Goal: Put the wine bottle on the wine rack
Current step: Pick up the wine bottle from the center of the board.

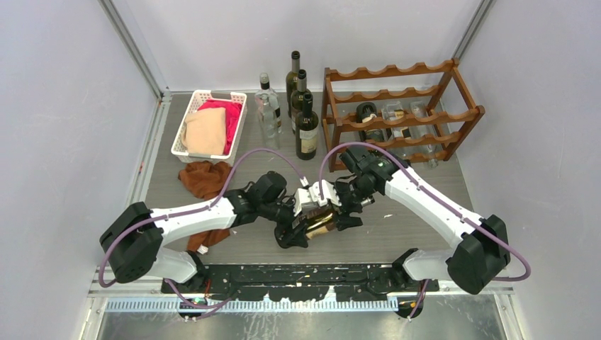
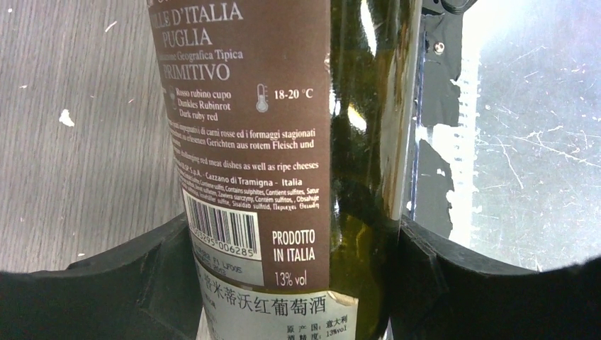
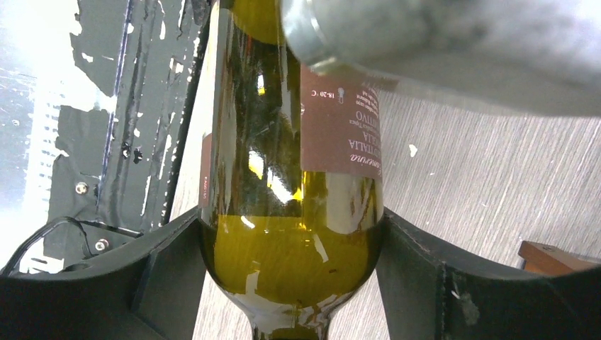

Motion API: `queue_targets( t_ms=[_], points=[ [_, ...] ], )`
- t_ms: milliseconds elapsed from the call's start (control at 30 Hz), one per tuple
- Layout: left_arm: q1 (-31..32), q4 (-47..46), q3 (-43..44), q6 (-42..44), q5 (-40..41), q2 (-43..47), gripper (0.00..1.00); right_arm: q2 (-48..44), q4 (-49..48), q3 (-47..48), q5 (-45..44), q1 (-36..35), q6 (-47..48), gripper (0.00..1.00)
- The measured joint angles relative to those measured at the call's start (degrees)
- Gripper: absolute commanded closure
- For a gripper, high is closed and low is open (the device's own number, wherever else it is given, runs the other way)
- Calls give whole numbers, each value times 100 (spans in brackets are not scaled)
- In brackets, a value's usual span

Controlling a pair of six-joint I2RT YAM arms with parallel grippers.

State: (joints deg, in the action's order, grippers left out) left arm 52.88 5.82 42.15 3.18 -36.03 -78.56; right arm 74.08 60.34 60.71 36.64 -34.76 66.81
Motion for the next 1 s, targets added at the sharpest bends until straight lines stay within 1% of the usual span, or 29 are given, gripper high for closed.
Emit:
queue_targets(
  t_ms=[67, 100, 133, 167, 333, 533, 600, 700, 867, 1000],
  points=[
    [0, -26, -2, -13, 0, 0, 13, -52, 9, -28, -9, 0, -42, 99],
    [2, -46, -13, -22, 4, 0, 7, -70, 11, -44, -7, 0, -66, 99],
    [9, -144, -48, -52, 2, 7, 3, -96, 13, -79, 4, 11, -153, 99],
    [11, -221, -59, -55, 22, 22, 1, -125, -9, -125, 7, 55, -240, 99],
    [4, -404, -223, -118, 260, 391, 0, -372, -208, -452, 201, 431, -514, 99],
    [4, -326, -286, -103, 673, 1427, 0, -984, -208, -1010, 640, 1099, -772, 99],
    [4, -94, -254, -120, 811, 1779, 0, -1189, -197, -1161, 540, 1296, -920, 99],
    [4, 503, 17, -144, 1130, 2140, 0, -1379, -103, -1331, 435, 1574, -1152, 99],
    [-2, 1143, 444, -203, 1504, 2500, 0, -1652, 11, -1340, 546, 2068, -1427, 99],
    [-15, 1587, 553, -562, 1744, 2680, 0, -1886, 61, -1335, 520, 2310, -1853, 99]
  ],
)
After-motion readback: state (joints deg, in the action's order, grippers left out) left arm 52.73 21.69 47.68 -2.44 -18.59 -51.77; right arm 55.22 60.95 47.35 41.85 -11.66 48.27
